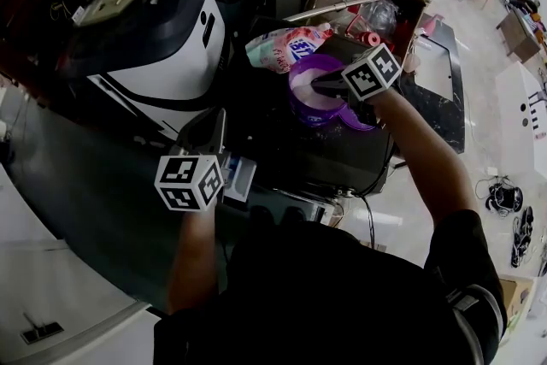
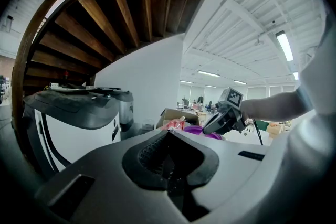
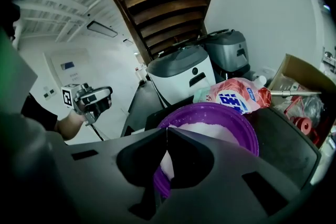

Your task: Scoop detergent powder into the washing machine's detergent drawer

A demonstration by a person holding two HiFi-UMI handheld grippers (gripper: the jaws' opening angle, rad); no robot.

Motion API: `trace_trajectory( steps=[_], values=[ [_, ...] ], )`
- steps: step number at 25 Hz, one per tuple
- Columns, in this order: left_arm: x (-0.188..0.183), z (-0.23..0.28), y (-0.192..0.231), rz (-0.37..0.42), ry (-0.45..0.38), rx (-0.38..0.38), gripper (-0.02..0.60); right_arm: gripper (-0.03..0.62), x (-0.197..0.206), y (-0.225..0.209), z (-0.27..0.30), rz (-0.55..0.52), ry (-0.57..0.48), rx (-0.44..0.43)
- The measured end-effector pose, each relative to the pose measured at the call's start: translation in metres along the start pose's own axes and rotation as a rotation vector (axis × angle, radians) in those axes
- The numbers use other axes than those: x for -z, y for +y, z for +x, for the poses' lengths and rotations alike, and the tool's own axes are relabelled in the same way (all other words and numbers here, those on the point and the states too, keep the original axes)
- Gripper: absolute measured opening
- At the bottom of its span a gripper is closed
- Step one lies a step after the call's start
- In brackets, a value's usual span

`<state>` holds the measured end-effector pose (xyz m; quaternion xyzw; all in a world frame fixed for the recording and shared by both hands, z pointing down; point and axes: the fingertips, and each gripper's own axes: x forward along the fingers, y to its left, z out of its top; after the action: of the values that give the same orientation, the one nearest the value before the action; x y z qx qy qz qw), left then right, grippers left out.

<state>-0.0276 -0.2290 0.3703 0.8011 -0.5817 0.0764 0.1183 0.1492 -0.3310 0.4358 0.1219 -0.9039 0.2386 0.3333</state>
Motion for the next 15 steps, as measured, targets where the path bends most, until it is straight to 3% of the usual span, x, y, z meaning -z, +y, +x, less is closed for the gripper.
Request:
trace_trajectory(
  steps=[8,15],
  values=[
    [-0.002,-0.002,-0.011,0.009,0.004,0.009,0.008,0.020,0.002,-0.010,-0.024,0.182,-0.135,-0.047],
    [-0.002,-0.001,-0.020,0.021,0.012,0.009,0.008,0.020,0.005,-0.021,-0.043,0.267,-0.253,-0.052]
  ],
)
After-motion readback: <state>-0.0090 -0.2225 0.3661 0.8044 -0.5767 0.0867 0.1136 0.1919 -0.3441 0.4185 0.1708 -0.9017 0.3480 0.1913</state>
